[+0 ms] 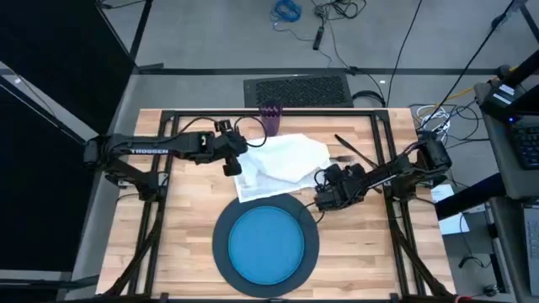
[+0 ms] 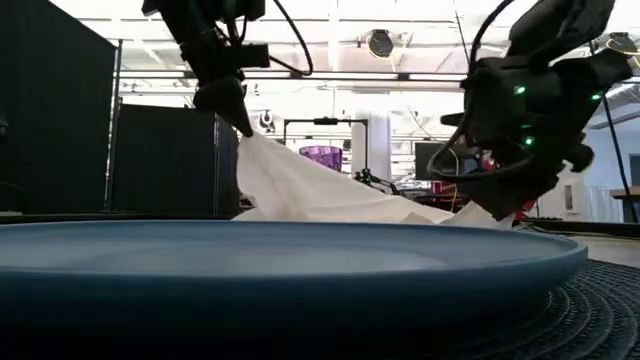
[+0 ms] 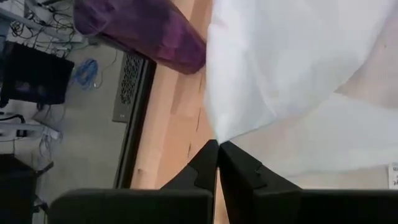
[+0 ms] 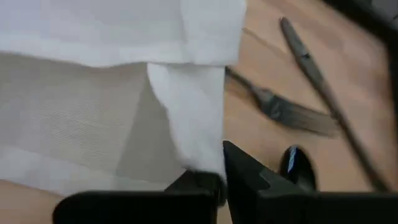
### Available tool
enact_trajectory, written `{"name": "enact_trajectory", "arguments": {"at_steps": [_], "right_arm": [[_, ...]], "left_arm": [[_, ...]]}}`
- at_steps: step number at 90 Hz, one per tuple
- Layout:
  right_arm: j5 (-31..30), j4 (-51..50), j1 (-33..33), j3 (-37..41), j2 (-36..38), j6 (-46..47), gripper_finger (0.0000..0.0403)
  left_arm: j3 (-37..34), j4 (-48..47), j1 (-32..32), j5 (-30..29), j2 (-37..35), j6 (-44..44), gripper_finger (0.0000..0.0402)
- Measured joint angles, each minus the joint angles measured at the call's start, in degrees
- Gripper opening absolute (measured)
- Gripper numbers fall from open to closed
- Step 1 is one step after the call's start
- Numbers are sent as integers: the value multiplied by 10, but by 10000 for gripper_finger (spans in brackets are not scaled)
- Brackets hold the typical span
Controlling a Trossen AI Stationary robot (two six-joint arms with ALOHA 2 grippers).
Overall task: Set table place
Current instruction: Fold the white table napkin on the table
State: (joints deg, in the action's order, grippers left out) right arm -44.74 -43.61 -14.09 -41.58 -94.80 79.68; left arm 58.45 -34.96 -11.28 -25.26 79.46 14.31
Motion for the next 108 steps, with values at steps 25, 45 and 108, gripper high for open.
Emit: {"name": "enact_trajectory", "arguments": {"at_steps": [25, 45, 108], "right_arm": [[45, -11, -49, 0, 0, 69, 0], [60, -53, -70, 0, 0, 107, 0], [74, -29, -81, 0, 0, 39, 20]], "left_arm": [[-4, -2, 2, 17, 0, 8, 0], [-4, -6, 15, 32, -9, 25, 0], [-3, -44, 62, 63, -91, 11, 0]]}}
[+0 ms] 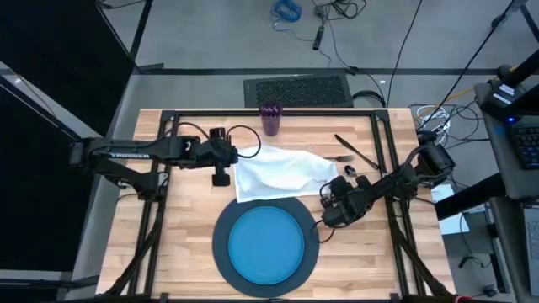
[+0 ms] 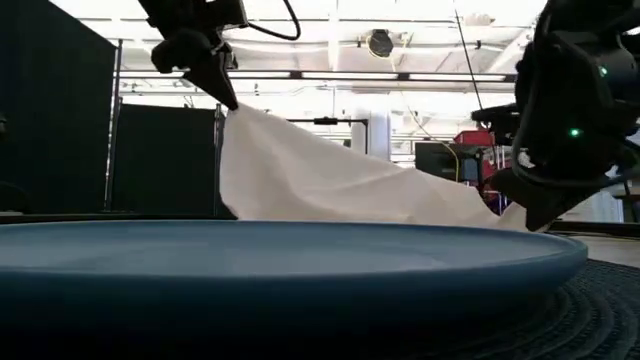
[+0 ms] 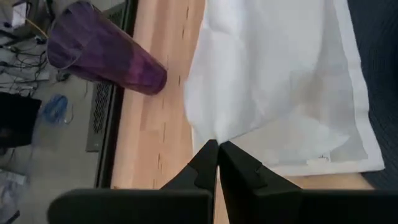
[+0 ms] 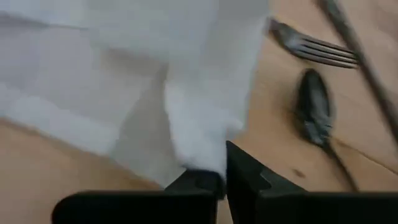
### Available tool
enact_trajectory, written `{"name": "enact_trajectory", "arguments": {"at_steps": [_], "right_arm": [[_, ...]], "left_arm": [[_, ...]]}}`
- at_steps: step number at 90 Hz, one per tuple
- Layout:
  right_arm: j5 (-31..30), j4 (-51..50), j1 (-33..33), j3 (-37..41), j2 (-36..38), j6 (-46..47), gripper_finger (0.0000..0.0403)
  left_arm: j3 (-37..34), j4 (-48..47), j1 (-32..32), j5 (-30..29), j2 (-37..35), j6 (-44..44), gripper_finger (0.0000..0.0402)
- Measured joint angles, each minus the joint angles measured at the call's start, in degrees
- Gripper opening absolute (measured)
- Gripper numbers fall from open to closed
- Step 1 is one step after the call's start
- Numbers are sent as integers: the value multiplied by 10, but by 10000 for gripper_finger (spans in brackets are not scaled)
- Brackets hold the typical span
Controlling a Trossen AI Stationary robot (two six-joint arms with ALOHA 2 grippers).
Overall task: Set table place
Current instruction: Fold the white table napkin on the table
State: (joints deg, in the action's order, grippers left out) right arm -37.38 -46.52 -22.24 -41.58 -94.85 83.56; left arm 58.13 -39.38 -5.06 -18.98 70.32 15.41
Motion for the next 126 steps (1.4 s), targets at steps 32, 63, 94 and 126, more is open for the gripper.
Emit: {"name": "enact_trajectory", "arguments": {"at_steps": [32, 63, 94, 126], "right_arm": [[-13, 20, 33, 0, 0, -104, 204], [-64, 29, 77, 0, 0, -261, 298], [-122, 143, 93, 0, 0, -362, 296], [-122, 182, 78, 0, 0, -382, 295]], "left_arm": [[0, 15, 0, 1, 0, -1, 0], [0, 72, -1, -5, 0, -1, 0], [0, 90, -20, 35, 9, 3, 38], [0, 188, -21, -62, 47, -98, 117]]}}
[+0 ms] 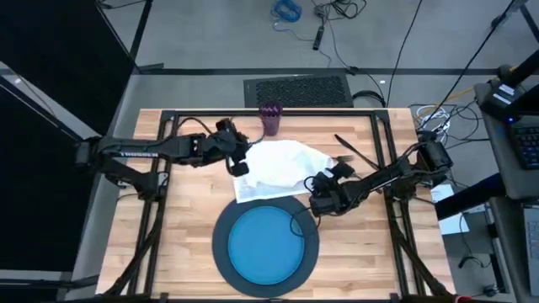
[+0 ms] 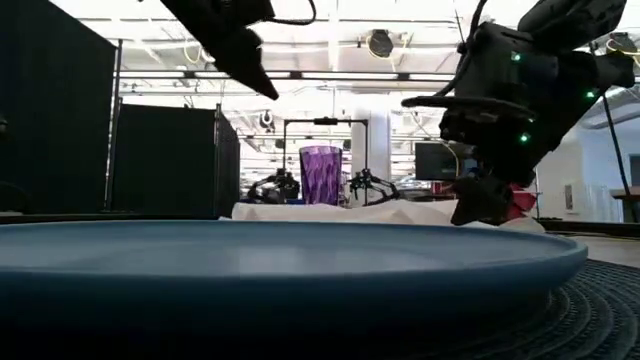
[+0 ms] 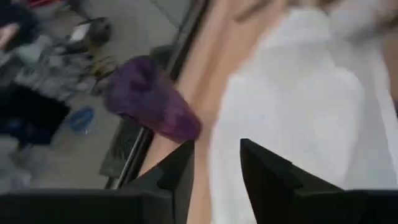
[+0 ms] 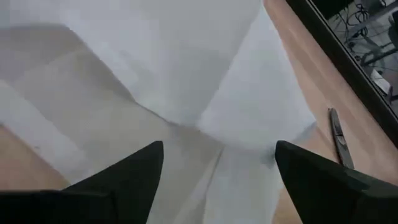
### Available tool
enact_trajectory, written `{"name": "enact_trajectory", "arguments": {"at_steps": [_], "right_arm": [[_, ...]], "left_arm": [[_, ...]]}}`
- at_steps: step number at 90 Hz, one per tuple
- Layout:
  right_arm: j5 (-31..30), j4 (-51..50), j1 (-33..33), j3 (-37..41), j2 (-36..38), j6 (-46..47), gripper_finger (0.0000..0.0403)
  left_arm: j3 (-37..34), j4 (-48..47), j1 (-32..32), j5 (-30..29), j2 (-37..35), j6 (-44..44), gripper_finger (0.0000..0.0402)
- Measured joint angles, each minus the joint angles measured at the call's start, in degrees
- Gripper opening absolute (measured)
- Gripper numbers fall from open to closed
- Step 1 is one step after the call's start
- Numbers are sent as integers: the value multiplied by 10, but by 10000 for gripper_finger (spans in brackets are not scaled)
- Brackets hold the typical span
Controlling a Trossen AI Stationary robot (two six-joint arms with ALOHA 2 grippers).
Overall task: Set table place
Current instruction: Fold the white table napkin on the table
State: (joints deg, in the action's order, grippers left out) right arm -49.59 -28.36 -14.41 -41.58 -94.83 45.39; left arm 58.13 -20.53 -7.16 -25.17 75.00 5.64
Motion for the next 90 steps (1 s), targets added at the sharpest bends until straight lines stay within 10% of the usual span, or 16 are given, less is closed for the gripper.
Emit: {"name": "enact_trajectory", "arguments": {"at_steps": [24, 58, 90], "right_arm": [[2, 39, 2, 0, 0, 54, 295], [-58, 138, 140, 0, 31, -13, 295], [137, 293, 235, -1, 28, -59, 295]], "left_arm": [[-93, 202, 47, 21, 24, 17, 118], [-145, 217, 59, -21, 24, -21, 118], [-260, 328, 64, 42, 36, -58, 118]]}}
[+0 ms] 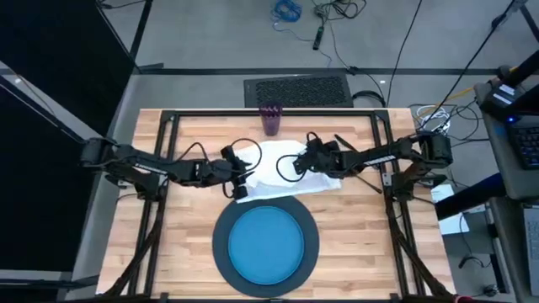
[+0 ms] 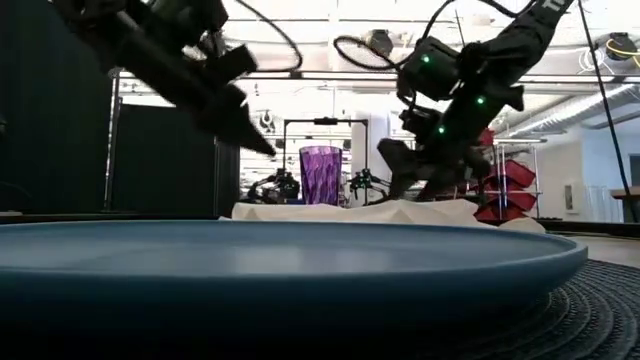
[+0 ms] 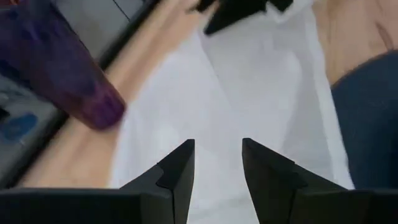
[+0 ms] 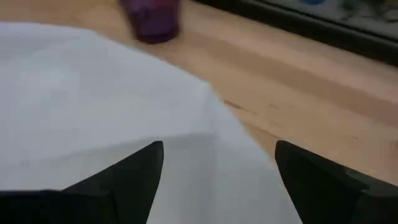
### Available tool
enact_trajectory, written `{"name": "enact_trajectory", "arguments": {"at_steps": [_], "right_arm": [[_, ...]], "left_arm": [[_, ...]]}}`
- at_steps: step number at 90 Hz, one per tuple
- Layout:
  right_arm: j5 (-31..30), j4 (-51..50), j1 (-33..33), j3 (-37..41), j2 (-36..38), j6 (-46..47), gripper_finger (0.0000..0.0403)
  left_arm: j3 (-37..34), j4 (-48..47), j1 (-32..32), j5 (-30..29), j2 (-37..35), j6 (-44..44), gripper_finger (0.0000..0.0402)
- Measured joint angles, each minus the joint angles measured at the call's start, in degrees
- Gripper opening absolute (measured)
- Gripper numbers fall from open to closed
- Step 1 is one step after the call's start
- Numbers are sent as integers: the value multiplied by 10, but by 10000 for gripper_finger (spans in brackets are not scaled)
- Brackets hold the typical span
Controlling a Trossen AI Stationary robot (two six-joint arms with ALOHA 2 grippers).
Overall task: Set table place
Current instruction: Fold the white table napkin on the table
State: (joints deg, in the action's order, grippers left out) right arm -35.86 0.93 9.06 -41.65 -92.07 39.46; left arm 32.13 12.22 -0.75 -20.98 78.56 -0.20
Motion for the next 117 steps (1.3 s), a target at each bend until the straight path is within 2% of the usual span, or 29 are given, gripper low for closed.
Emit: {"name": "enact_trajectory", "arguments": {"at_steps": [21, 30, 36, 42, 48, 54, 66, 80, 96, 112, 117], "right_arm": [[0, 24, 30, 0, -1, 3, 295], [27, 80, 57, 1, -1, -26, 295], [90, 168, 70, 1, -1, -123, 295], [196, 259, 68, 1, -1, -231, 295], [301, 325, 49, 1, -1, -298, 295], [344, 358, 24, 0, -1, -334, 295], [329, 334, -4, 0, -1, -370, 295], [327, 202, -25, 1, -1, -363, 294], [309, 158, -52, 2, -8, -439, 286], [308, 141, -77, 1, -7, -558, 281], [291, 115, -84, 1, -7, -598, 281]], "left_arm": [[-14, 11, 18, -7, 0, -9, 118], [-14, 42, 23, -7, 0, 0, 118], [-14, 57, 26, -5, 0, 9, 118], [-14, 62, 27, -3, 0, 21, 118], [-14, 66, 27, -3, 0, 30, 118], [-14, 66, 27, -3, 0, 38, 118], [-14, 72, 24, -3, 0, 70, 118], [-14, 93, 9, 2, 0, 96, 118], [-14, 97, -9, 60, 0, 98, 118], [-14, 93, -15, 76, 0, 102, 118], [-14, 89, -15, 77, 0, 102, 118]]}}
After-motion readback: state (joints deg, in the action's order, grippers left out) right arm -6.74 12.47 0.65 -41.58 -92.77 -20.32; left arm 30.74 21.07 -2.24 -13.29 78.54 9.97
